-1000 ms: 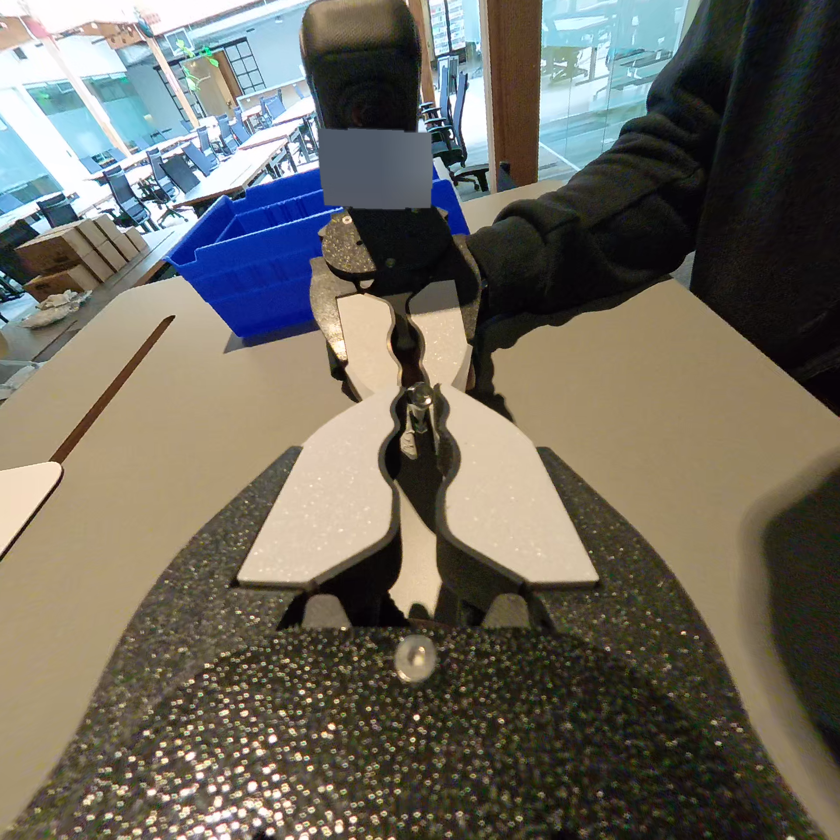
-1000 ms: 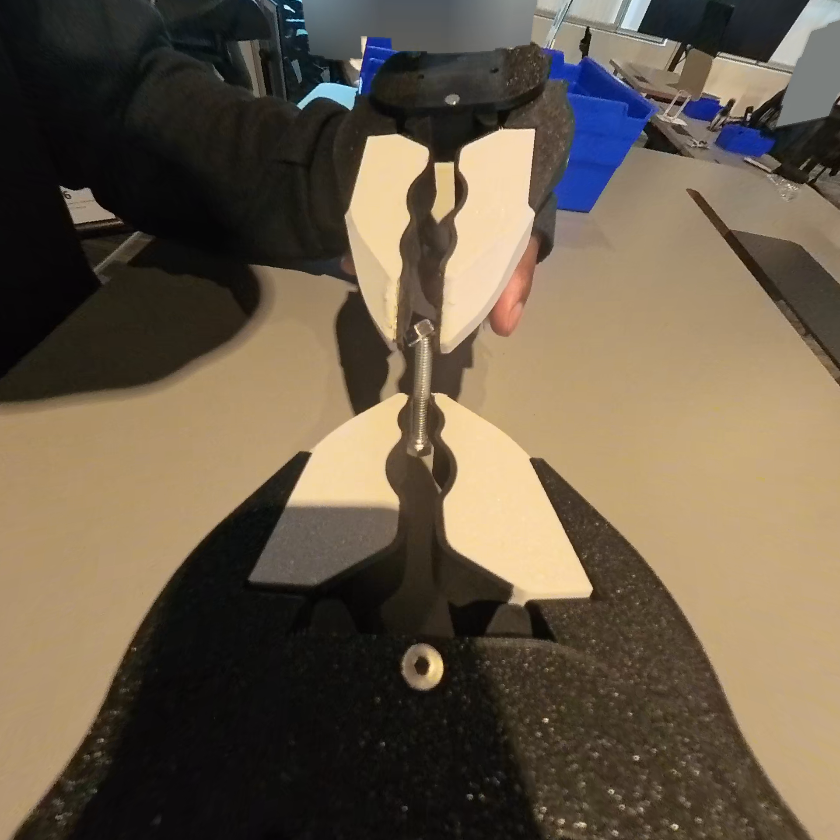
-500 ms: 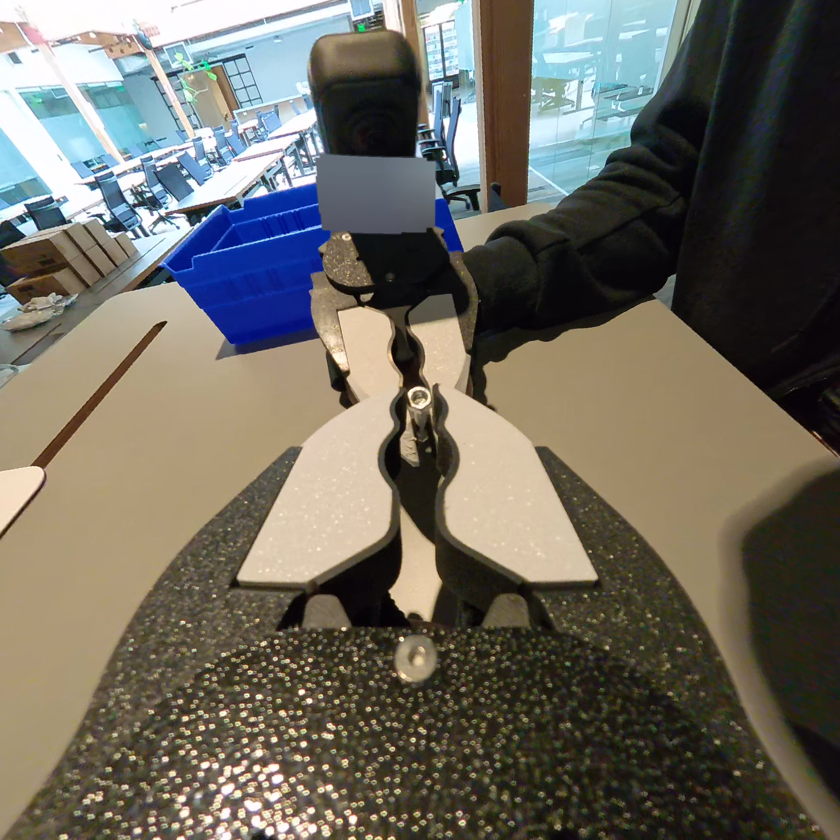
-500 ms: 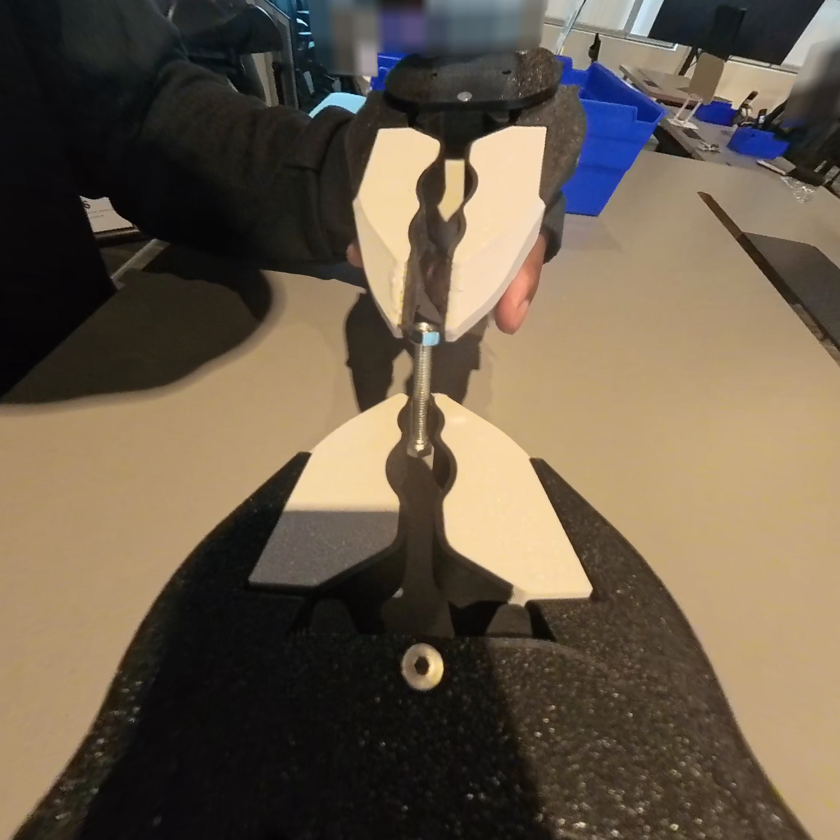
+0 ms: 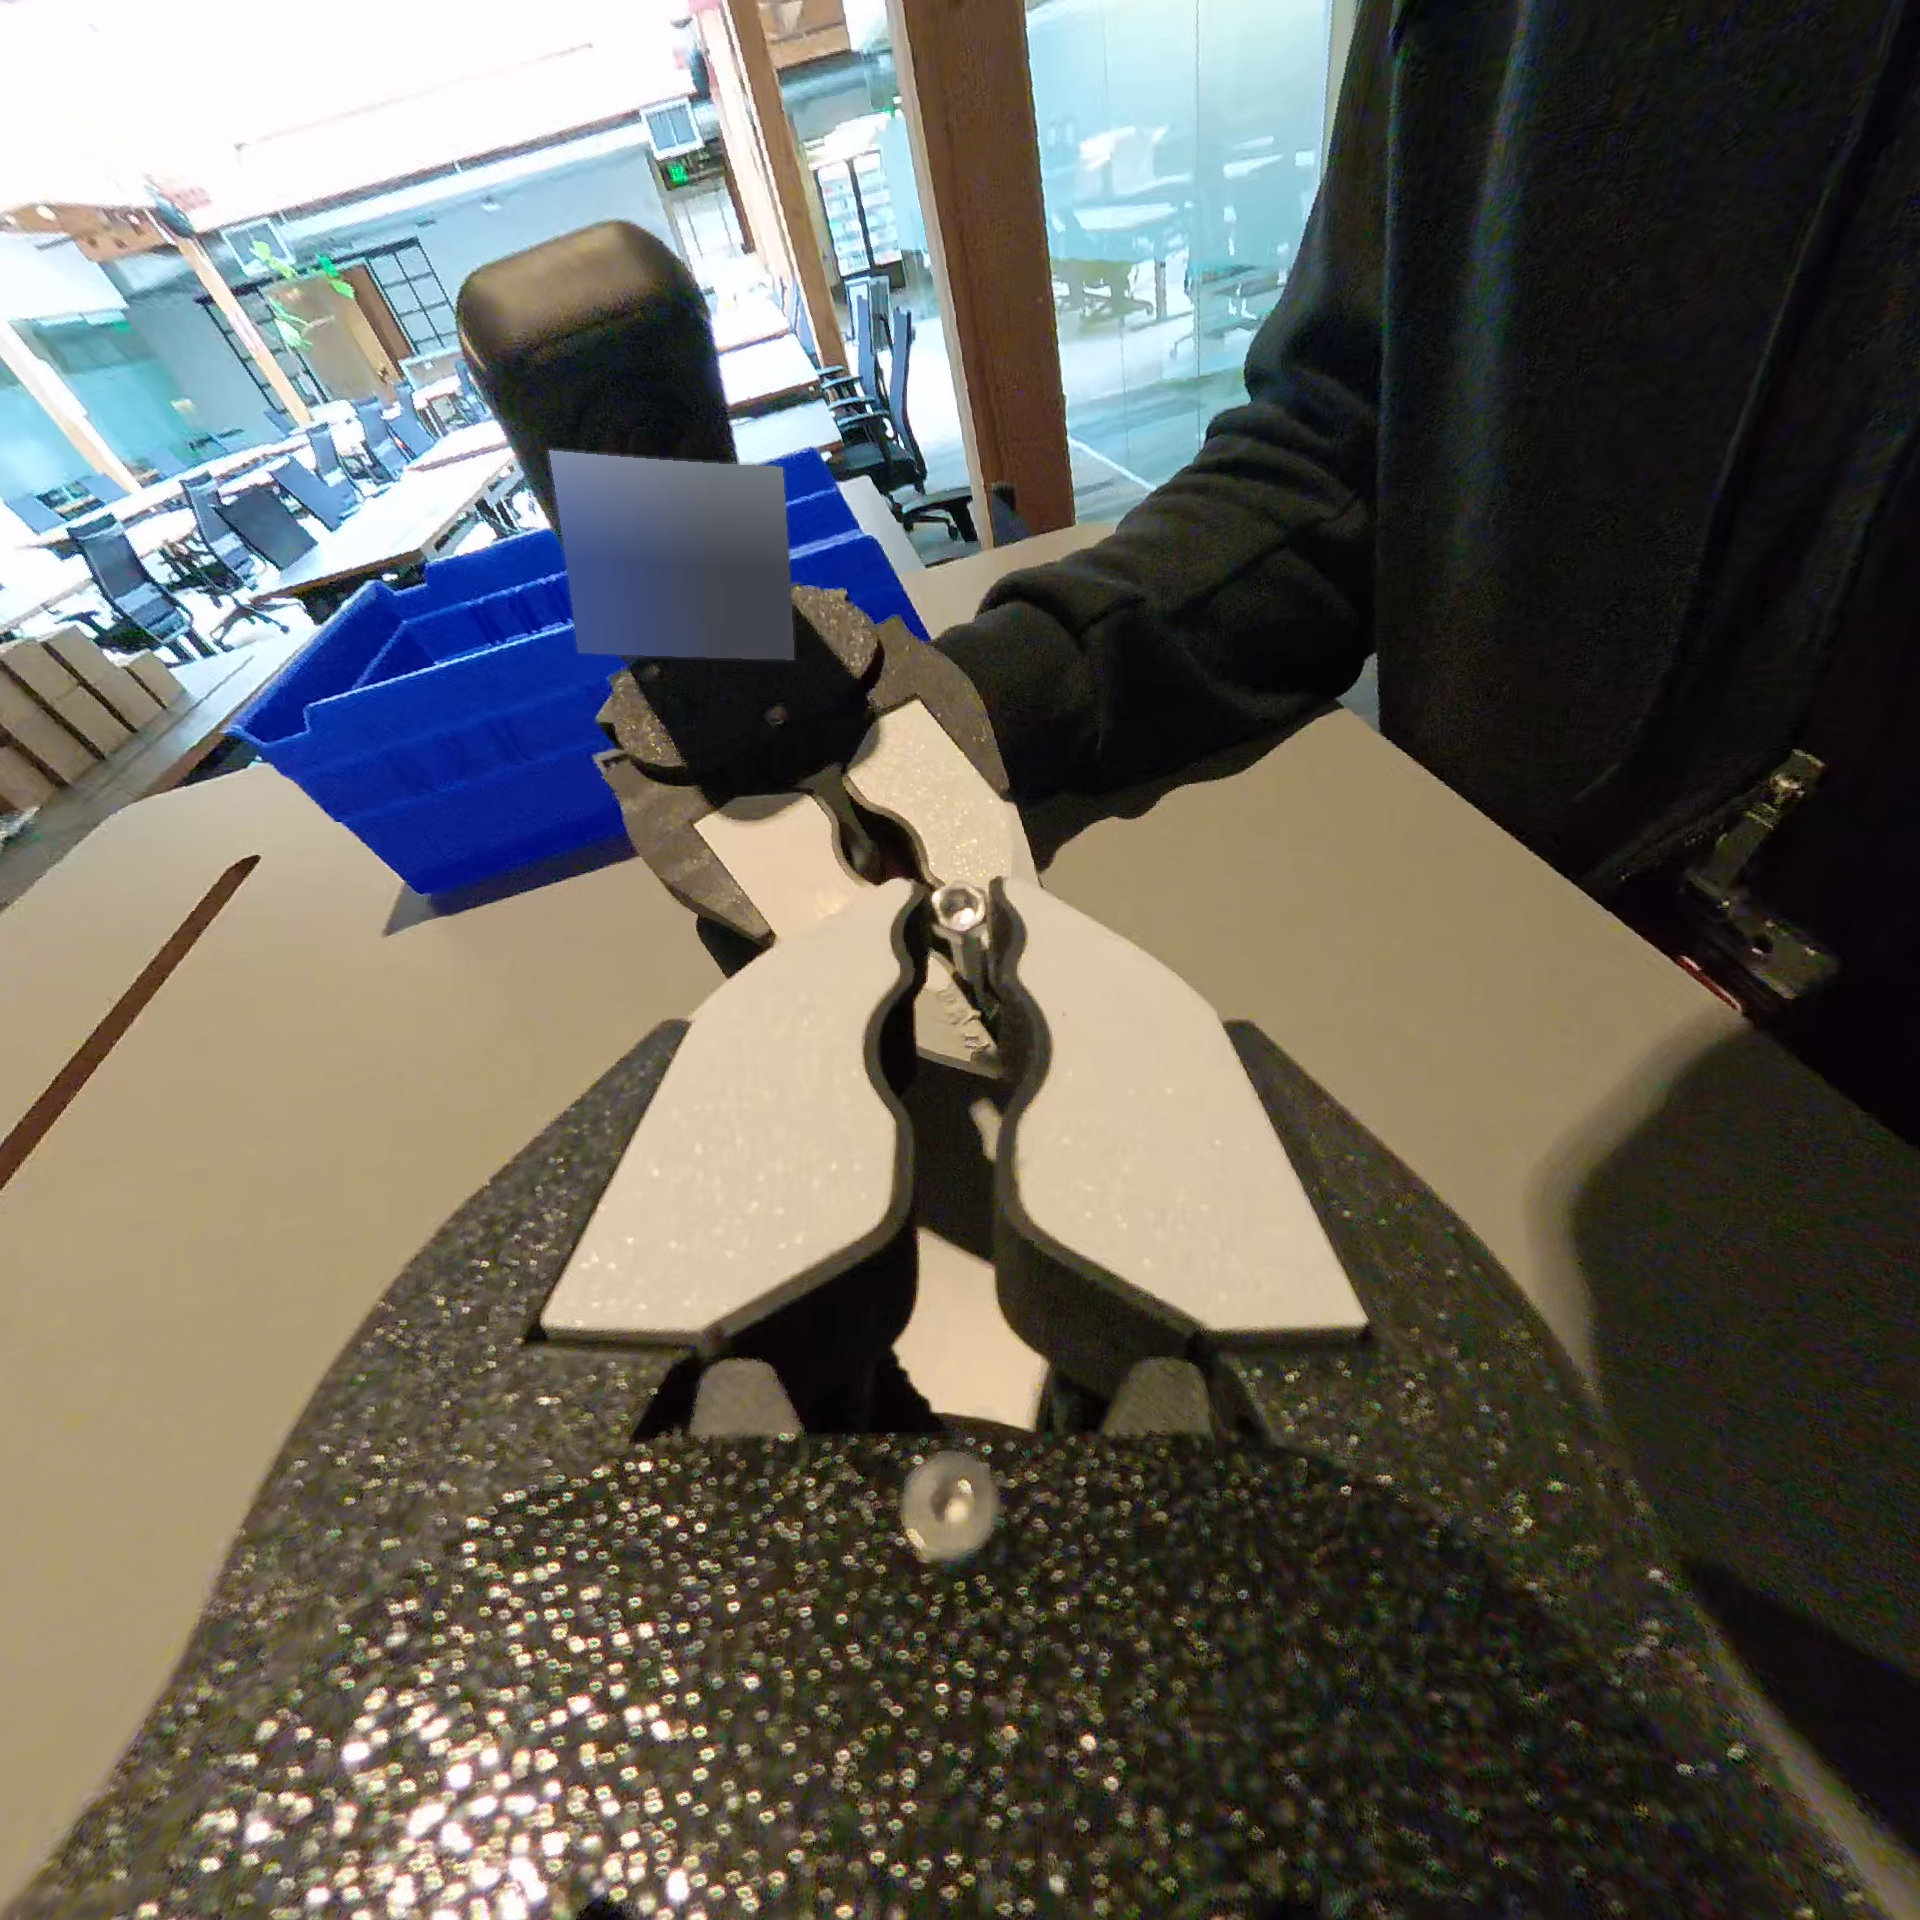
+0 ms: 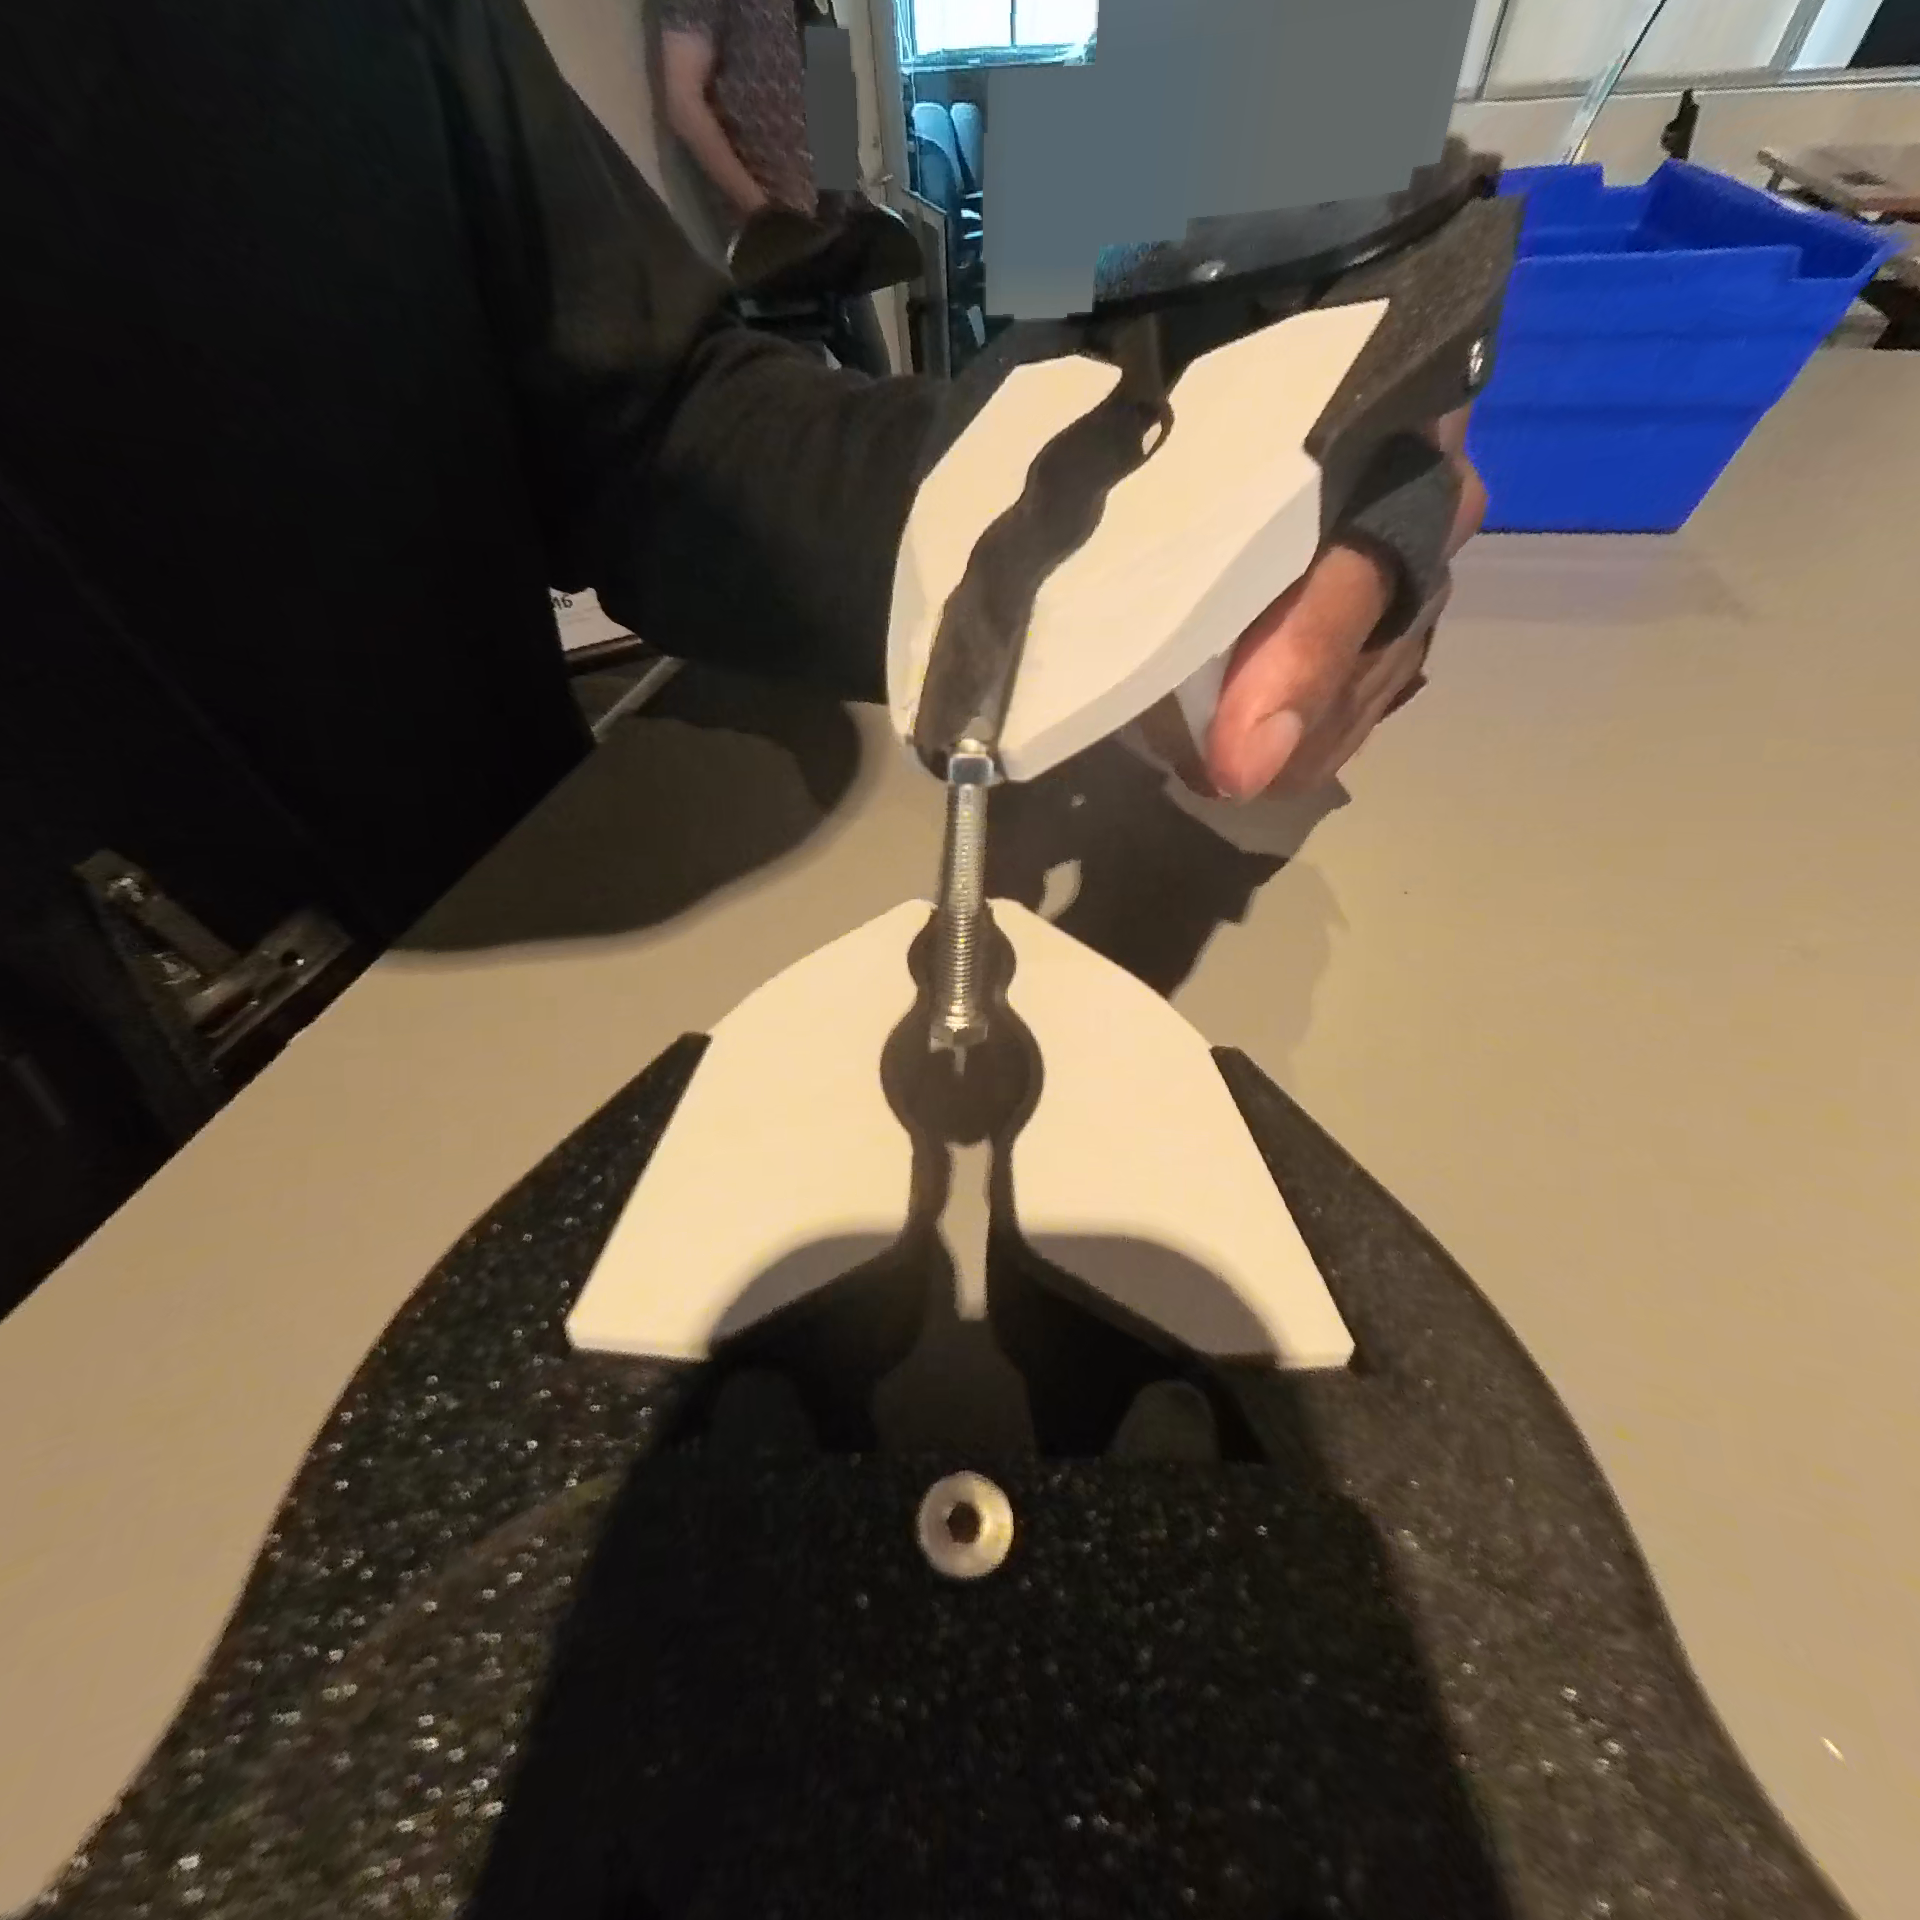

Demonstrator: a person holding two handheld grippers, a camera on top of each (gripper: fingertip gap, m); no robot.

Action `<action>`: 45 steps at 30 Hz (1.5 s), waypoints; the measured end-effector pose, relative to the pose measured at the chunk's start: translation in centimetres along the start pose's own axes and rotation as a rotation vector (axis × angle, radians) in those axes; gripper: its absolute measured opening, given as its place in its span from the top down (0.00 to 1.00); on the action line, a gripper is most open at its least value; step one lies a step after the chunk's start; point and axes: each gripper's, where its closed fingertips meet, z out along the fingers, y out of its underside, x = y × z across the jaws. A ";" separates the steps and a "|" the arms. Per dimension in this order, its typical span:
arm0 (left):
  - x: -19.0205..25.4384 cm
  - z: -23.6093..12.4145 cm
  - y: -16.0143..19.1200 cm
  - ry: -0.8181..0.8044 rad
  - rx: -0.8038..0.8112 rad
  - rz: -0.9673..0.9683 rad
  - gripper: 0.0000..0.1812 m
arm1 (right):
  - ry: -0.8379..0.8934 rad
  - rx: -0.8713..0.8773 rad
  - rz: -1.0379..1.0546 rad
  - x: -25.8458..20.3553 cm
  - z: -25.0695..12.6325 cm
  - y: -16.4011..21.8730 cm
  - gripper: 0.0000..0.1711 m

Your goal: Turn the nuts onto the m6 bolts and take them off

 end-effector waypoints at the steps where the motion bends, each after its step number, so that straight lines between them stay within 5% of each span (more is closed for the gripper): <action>1: -0.1 0.0 0.0 -0.006 0.004 -0.001 0.94 | -0.001 0.007 0.000 0.0 0.0 -0.1 0.97; 17: -1.6 0.0 0.3 -0.094 -0.021 -0.049 0.87 | 0.081 0.007 -0.010 1.3 -0.2 -0.1 0.97; 40: -1.7 -0.3 0.2 -0.093 -0.025 -0.064 0.94 | 0.090 0.065 -0.018 1.4 -0.7 -1.0 0.97; 45: -4.5 -2.1 1.4 -0.235 -0.041 -0.097 0.93 | 0.138 0.016 -0.008 2.3 -1.3 -0.1 0.97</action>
